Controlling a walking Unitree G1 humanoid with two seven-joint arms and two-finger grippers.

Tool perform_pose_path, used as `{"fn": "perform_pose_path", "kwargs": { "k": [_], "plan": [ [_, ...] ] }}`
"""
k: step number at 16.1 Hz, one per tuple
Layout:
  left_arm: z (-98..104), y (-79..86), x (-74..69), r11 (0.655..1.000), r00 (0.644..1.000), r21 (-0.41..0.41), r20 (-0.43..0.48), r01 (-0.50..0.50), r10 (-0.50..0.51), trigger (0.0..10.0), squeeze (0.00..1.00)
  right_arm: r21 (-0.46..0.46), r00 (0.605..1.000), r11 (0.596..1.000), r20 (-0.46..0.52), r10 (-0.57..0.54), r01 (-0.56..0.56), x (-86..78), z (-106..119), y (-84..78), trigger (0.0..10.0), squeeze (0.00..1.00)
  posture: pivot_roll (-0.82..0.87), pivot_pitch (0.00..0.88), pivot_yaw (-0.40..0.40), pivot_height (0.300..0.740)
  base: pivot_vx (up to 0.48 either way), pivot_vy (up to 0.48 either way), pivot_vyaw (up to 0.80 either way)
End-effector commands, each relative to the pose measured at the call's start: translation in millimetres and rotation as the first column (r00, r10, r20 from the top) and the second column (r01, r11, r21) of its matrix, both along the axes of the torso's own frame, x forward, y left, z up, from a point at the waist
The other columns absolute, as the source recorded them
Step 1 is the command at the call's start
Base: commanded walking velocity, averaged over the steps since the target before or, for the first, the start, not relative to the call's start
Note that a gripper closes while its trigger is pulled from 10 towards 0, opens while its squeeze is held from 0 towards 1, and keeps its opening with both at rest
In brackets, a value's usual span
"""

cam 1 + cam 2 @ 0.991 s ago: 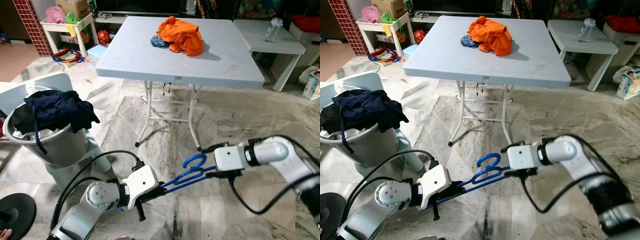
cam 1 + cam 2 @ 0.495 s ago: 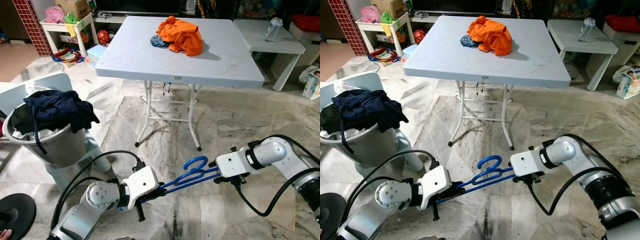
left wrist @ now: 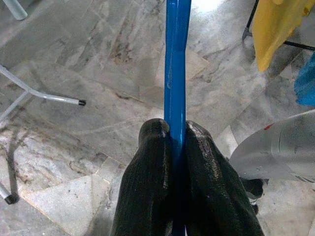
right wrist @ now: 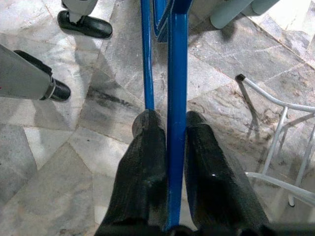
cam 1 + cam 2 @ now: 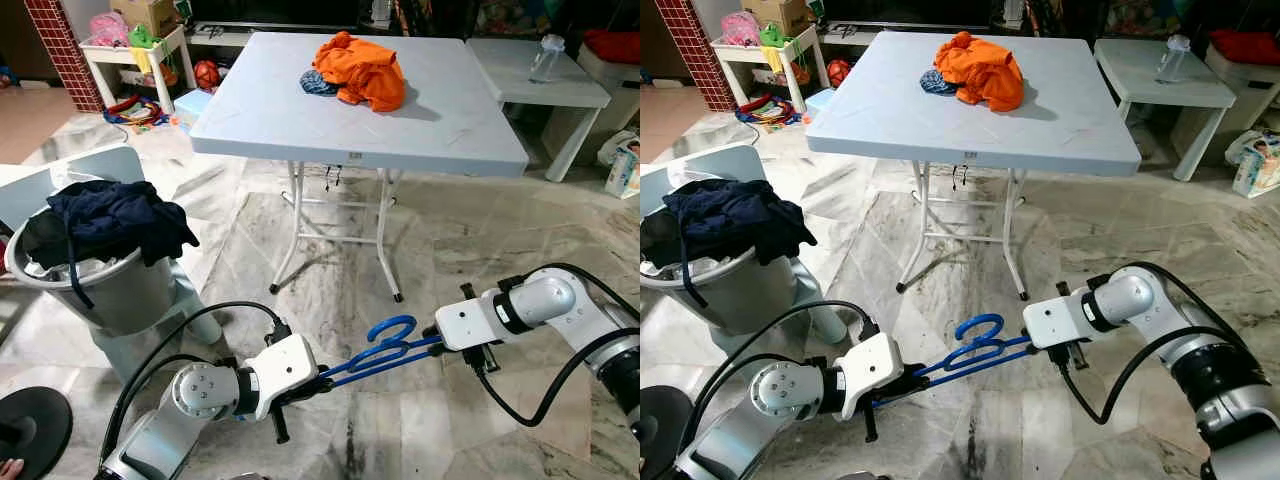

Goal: Hang hanger

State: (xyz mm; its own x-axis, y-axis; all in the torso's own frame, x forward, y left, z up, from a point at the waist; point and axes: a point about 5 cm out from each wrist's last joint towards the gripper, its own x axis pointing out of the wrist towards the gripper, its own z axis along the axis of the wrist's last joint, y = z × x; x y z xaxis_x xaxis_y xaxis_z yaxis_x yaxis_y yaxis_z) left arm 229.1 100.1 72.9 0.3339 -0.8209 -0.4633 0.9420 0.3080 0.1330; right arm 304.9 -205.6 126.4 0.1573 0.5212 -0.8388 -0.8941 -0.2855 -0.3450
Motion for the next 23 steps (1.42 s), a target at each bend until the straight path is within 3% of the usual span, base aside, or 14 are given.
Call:
{"fn": "perform_pose_path", "kwargs": {
  "k": [1,7,8,9,13,15,17,18,19,20,22,23],
  "plan": [
    [-0.8,-1.6,0.0,1.000,1.000,0.011,0.004,0.020,-0.020,10.0,0.00,-0.018,1.000,1.000,-0.008,0.019,-0.020,1.4,3.4,0.1,0.0,0.00,0.00,0.055,-0.004,0.740,0.000,0.000,0.00],
    [-1.3,-2.4,3.3,1.000,0.998,0.019,0.057,-0.006,0.005,10.0,0.00,-0.022,1.000,1.000,-0.013,0.007,-0.007,1.4,1.4,-4.0,0.0,0.00,0.00,0.052,-0.011,0.740,0.000,0.000,0.00],
    [-1.1,-2.4,4.4,1.000,0.997,0.019,0.073,-0.012,0.010,10.0,0.22,-0.025,1.000,1.000,-0.008,0.002,-0.002,1.8,0.7,-4.8,0.0,0.00,0.00,0.051,-0.011,0.740,0.000,0.000,0.00],
    [1.5,-1.9,9.7,0.999,0.993,-0.001,0.106,-0.048,0.048,10.0,1.00,-0.052,0.999,0.998,0.024,-0.022,0.024,4.9,-0.7,-8.1,0.0,0.00,0.00,0.052,-0.014,0.740,0.000,0.000,0.00],
    [25.2,-3.7,21.7,0.988,0.963,-0.099,0.230,-0.121,0.141,10.0,1.00,-0.092,0.990,0.989,0.100,-0.103,0.112,11.4,-6.0,-17.8,0.0,0.00,0.00,0.056,-0.017,0.740,0.000,0.000,0.00],
    [53.7,-9.4,17.9,0.986,0.946,-0.140,0.299,-0.088,0.127,10.0,1.00,-0.085,0.981,0.983,0.123,-0.152,0.163,12.0,-11.6,-23.1,0.0,0.00,0.01,0.061,-0.020,0.740,0.000,0.000,0.00],
    [61.3,-8.7,10.6,0.983,0.946,-0.164,0.294,-0.087,0.133,10.0,1.00,-0.068,0.966,0.973,0.154,-0.208,0.221,13.2,-17.1,-28.2,0.0,0.00,0.02,0.062,-0.027,0.740,0.000,0.000,0.00],
    [57.5,-3.3,8.4,0.956,0.936,-0.233,0.257,-0.180,0.239,10.0,1.00,-0.032,0.947,0.959,0.175,-0.271,0.281,14.2,-19.5,-32.6,0.0,0.00,0.03,0.062,-0.030,0.740,0.000,0.000,0.00],
    [55.6,2.5,8.7,0.937,0.903,-0.254,0.295,-0.240,0.312,10.0,1.00,0.009,0.924,0.941,0.190,-0.333,0.337,15.2,-20.4,-36.4,0.0,0.00,0.03,0.064,-0.034,0.740,0.000,0.000,0.00],
    [55.3,8.8,7.8,0.890,0.849,-0.314,0.312,-0.331,0.426,10.0,1.00,0.065,0.889,0.907,0.185,-0.420,0.415,13.0,-24.7,-42.5,0.0,0.00,0.03,0.065,-0.037,0.740,0.000,0.000,0.00],
    [57.3,13.8,5.3,0.818,0.791,-0.388,0.281,-0.424,0.543,10.0,1.00,0.146,0.838,0.848,0.141,-0.527,0.509,6.3,-34.1,-47.2,0.0,0.00,0.03,0.068,-0.041,0.740,0.000,0.000,0.00],
    [58.8,14.7,3.1,0.799,0.771,-0.402,0.280,-0.446,0.571,10.0,1.00,0.189,0.806,0.807,0.103,-0.582,0.559,1.3,-41.8,-48.7,0.0,0.00,0.03,0.072,-0.040,0.740,0.000,0.000,0.00]
  ]
}}
